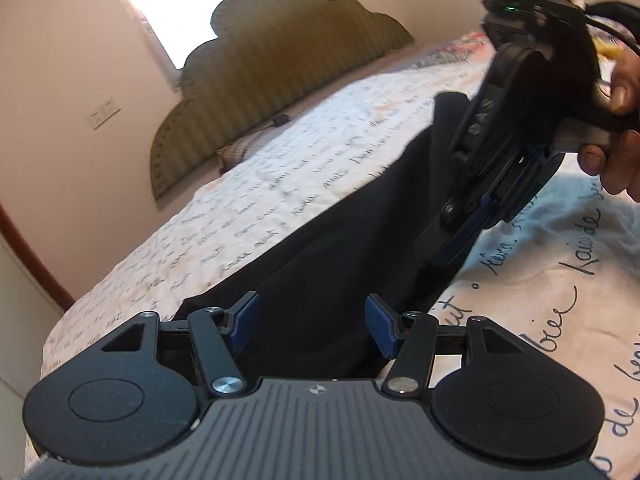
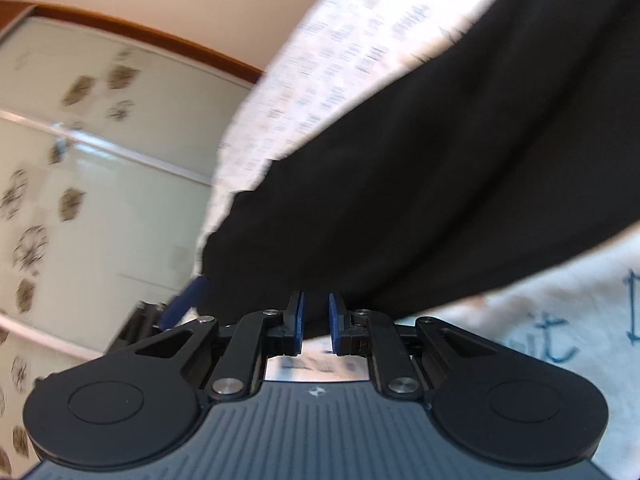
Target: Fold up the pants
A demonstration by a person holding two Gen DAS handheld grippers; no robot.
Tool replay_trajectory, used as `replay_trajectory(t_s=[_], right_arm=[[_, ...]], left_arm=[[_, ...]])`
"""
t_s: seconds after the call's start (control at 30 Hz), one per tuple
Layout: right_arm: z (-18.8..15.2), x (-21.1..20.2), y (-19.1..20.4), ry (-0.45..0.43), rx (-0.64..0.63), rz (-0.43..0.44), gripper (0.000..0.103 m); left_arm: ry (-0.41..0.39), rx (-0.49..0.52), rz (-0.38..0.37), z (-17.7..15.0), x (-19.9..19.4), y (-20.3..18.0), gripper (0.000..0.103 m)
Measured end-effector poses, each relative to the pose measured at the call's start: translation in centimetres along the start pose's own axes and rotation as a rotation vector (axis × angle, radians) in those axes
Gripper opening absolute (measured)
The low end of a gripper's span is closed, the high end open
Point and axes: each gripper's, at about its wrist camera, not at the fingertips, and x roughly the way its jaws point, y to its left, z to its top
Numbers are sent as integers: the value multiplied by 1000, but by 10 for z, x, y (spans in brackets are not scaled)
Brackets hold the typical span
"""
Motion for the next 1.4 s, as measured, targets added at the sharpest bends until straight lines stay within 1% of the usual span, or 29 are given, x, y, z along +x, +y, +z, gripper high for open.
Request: replay_trajectory(t_s=[0.07,0.17,0.2,0.27,0.33,0.4,0.47,0.5,0.53,0.57,0.6,0.67,0.7,0.73,0.77,0.8,0.9,1.0,1.1,1.17,1.23,1.27,1.3,1.33,1.37,1.4], right_arm=[[1,7,-10,19,79,-15,12],[0,19,-20,33,177,23,12],[0,22,-20,39,183,23,12],[-1,22,-16,44,175,-3,12],[0,17,-10,50,136,-27,13],[4,10,-7,24,126,-36,25],[4,7,-12,-11,165,-6,46],[3,8,-15,-23,193,16,51],[3,11,-15,-36,216,34,63],[2,13,-13,-51,220,42,71],[1,16,-7,-65,206,37,73],[1,21,2,-113,176,21,73],[0,22,4,-137,171,17,67],[-1,25,5,-143,160,16,28],[0,28,5,-126,159,12,5],[-1,30,3,-116,171,14,5],[-1,25,4,-140,167,35,5],[0,18,6,-156,178,74,5],[-2,8,11,-166,176,109,5],[-5,4,9,-163,189,111,5],[-8,3,0,-150,217,105,8],[-9,2,-5,-144,222,98,9],[-10,2,-10,-131,234,94,11],[-11,2,-13,-123,253,97,18],[-12,2,-15,-126,265,106,37],[-13,0,-16,-142,264,115,50]], left_arm=[[0,23,-15,5,7,-6,62],[14,44,-54,10,12,-12,63],[21,56,-59,10,13,-15,63],[35,81,-51,8,15,-19,63],[42,80,-47,7,16,-18,63],[56,55,-55,3,16,-16,63],[72,48,-54,1,20,-16,63],[76,54,-50,0,21,-18,63],[76,60,-49,1,21,-19,63],[71,64,-52,1,21,-19,63],[64,66,-57,2,19,-20,63],[55,73,-59,3,18,-21,63],[52,79,-52,3,18,-21,63],[48,82,-44,3,18,-22,63],[47,85,-40,2,18,-22,63],[48,86,-37,2,19,-22,63],[49,100,-42,0,21,-26,63],[40,127,-37,2,26,-30,63],[27,141,8,5,32,-32,62],[42,92,9,5,37,-26,48],[68,37,5,3,43,-20,26],[79,13,-3,1,46,-18,22],[86,-8,-16,-1,48,-16,13],[94,-30,-23,-3,49,-15,8],[92,-46,-20,-4,48,-14,7],[79,-56,-13,-5,45,-13,7]])
